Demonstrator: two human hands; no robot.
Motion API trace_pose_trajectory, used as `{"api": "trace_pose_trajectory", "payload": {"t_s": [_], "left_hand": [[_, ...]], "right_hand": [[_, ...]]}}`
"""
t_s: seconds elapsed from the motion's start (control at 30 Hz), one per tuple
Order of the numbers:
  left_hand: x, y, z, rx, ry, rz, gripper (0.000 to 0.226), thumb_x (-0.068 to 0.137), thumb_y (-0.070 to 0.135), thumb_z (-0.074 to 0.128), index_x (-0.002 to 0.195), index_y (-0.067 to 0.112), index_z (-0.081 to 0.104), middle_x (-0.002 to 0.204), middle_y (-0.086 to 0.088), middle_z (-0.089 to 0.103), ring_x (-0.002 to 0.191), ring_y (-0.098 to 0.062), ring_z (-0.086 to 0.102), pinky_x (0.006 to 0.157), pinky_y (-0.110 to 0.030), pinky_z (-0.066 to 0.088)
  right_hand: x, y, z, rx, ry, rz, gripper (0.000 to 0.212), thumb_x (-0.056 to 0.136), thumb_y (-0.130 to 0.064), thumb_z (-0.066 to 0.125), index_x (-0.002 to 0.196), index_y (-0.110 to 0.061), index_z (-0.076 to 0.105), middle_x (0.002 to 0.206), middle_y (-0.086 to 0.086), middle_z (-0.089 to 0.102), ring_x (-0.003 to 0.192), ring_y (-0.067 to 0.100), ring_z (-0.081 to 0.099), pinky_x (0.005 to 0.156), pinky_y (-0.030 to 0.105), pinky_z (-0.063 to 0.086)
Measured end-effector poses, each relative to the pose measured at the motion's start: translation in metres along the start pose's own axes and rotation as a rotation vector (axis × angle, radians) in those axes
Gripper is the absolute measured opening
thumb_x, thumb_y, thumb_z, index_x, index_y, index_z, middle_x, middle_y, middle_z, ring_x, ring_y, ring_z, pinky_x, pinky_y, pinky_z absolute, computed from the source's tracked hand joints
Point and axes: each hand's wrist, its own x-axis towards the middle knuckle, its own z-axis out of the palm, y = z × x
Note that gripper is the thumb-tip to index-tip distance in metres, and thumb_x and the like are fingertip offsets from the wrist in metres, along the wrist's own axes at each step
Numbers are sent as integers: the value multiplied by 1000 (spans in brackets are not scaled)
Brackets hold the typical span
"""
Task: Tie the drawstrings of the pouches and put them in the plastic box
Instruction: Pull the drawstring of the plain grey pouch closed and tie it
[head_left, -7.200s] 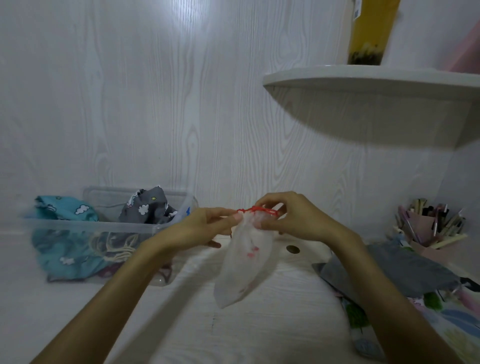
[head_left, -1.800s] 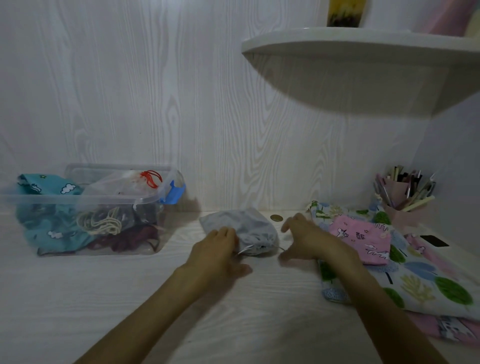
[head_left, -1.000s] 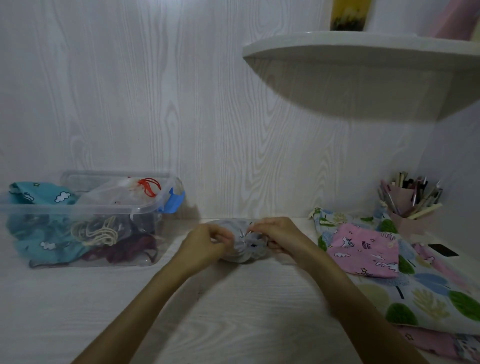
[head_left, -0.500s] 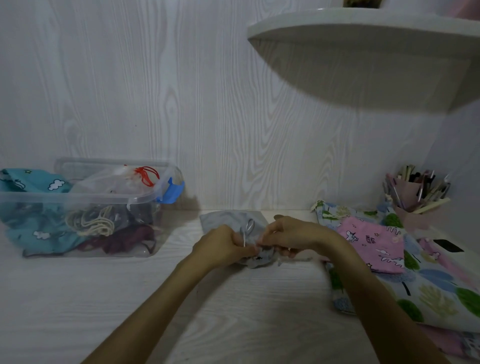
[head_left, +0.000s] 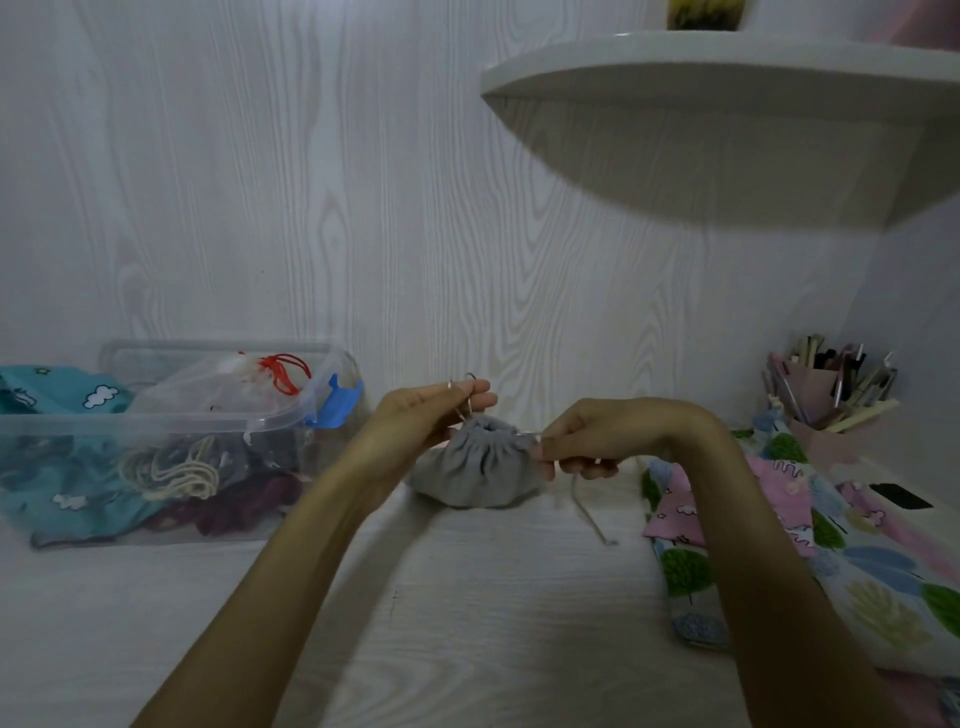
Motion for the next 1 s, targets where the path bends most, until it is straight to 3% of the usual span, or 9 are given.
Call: {"api": "trace_pose_trajectory", "payload": {"t_s": [0.17, 0.3, 0.47, 0.53, 0.63, 0.7, 0.77, 0.87, 1.0], "left_hand": [[4, 8, -8, 242, -128, -5, 22, 97, 27, 46, 96, 25, 68, 96, 13, 74, 79, 6, 66, 60, -11, 46], [5, 4, -5, 24, -183, -97, 22, 96, 19, 47, 98, 16, 69, 69, 10, 66, 56, -1, 55, 43, -11, 37], [4, 0, 11, 330, -337, -105, 28, 97, 18, 48, 91, 22, 74, 64, 9, 60, 54, 1, 48, 58, -11, 40], [-1, -4, 25, 398, -398, -204, 34, 98, 18, 45, 82, 25, 74, 60, 15, 63, 57, 3, 56, 59, -7, 43], [0, -25, 37, 365, -429, -423, 33, 85, 16, 51, 60, 20, 73, 60, 6, 61, 63, -9, 54, 75, -22, 44], [2, -36, 41, 426, -447, -419, 27, 72, 38, 66, 73, 11, 73, 67, -5, 63, 69, -16, 53, 82, -36, 41], [-5, -39, 43, 542, -481, -381, 54, 72, 59, 65, 90, 9, 71, 86, -13, 67, 78, -20, 58, 85, -35, 46], [-4, -39, 36, 556, -388, -309, 47, 86, 52, 53, 87, 7, 66, 85, -10, 68, 79, -22, 65, 81, -32, 52], [2, -30, 20, 263, -342, -405, 41, 98, 31, 44, 63, 14, 55, 53, 3, 49, 46, -5, 44, 49, -16, 37]], "right_hand": [[0, 2, -6, 127, -67, -151, 27, 93, -31, 54, 71, -16, 58, 62, -3, 44, 55, 7, 40, 57, 21, 36], [-3, 4, -7, 100, -92, -166, 32, 93, -32, 52, 64, -19, 56, 62, -3, 44, 54, 6, 38, 58, 21, 33], [-10, 6, -13, 44, 90, -106, 39, 91, -40, 53, 55, -24, 58, 61, -4, 51, 60, 9, 42, 75, 27, 37], [-11, 4, -14, 72, 152, -86, 41, 91, -41, 52, 55, -22, 56, 60, -5, 51, 61, 9, 43, 83, 25, 37], [-3, -3, -7, 88, 263, -49, 40, 91, -40, 54, 58, -19, 56, 62, -6, 52, 64, 8, 44, 77, 22, 38], [7, -10, 2, 84, 317, -23, 37, 91, -43, 55, 62, -19, 59, 78, -2, 58, 81, 12, 54, 85, 26, 40], [16, -18, 14, 121, 339, -52, 34, 92, -45, 51, 76, -19, 67, 98, 2, 62, 104, 16, 56, 88, 29, 38], [25, -26, 25, 127, 308, -107, 46, 97, -46, 39, 127, -17, 57, 137, 2, 51, 128, 19, 44, 89, 26, 32], [21, -12, 17, 26, 285, -44, 41, 99, -27, 43, 136, -8, 43, 115, 4, 59, 91, 16, 63, 75, 25, 44]]}}
